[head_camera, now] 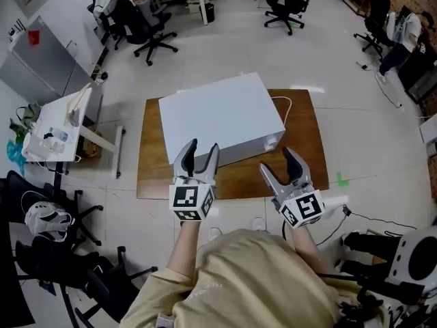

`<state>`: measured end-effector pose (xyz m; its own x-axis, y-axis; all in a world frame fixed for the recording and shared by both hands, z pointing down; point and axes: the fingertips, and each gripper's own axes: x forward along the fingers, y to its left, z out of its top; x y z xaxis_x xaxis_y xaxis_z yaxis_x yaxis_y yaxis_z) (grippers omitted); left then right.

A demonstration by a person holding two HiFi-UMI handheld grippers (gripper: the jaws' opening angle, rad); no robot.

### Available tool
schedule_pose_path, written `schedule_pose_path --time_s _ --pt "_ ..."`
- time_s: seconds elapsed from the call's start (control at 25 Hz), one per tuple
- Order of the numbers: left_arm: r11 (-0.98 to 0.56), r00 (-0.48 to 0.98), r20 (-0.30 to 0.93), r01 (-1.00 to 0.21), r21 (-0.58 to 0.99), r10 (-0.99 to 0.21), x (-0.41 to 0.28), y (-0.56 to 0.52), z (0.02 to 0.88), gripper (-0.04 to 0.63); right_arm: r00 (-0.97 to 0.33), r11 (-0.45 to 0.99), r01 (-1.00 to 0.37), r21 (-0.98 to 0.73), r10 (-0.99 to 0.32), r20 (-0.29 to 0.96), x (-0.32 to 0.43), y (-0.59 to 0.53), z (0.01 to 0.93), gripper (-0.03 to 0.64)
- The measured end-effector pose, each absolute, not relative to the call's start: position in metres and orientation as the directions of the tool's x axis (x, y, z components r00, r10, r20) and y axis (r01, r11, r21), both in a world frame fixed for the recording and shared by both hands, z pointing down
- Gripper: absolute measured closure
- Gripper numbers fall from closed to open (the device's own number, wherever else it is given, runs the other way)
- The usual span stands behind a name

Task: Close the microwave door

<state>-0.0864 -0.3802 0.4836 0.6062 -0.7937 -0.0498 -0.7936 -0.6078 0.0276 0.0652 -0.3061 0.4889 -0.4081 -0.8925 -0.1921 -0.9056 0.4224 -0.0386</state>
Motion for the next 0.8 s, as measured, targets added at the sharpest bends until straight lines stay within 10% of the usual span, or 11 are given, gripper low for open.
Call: schedule_pose_path --time_s 0.28,0.44,0.8 --pt "-0.441 0.453 -0.129 -0.891 -0.11 -0.882 -0.157 -0.333 0.495 0.329 -0.399 0.402 -0.914 0.044 -0.878 -0.264 0.034 -0.289 0.481 0.321" --pt "-0.437 0.445 -0.121 -0.895 -0.088 -0.887 -0.157 -0.332 0.504 0.158 -0.41 0.409 -0.91 0.062 -0.871 -0.271 0.024 -0.295 0.478 0.321" --pt "-0.382 0.396 -0.148 -0.917 -0.117 -0.906 -0.183 -0.329 0.489 0.158 -0.395 0.394 -0.918 0.052 -0.892 -0.22 0.006 -0.305 0.485 0.321"
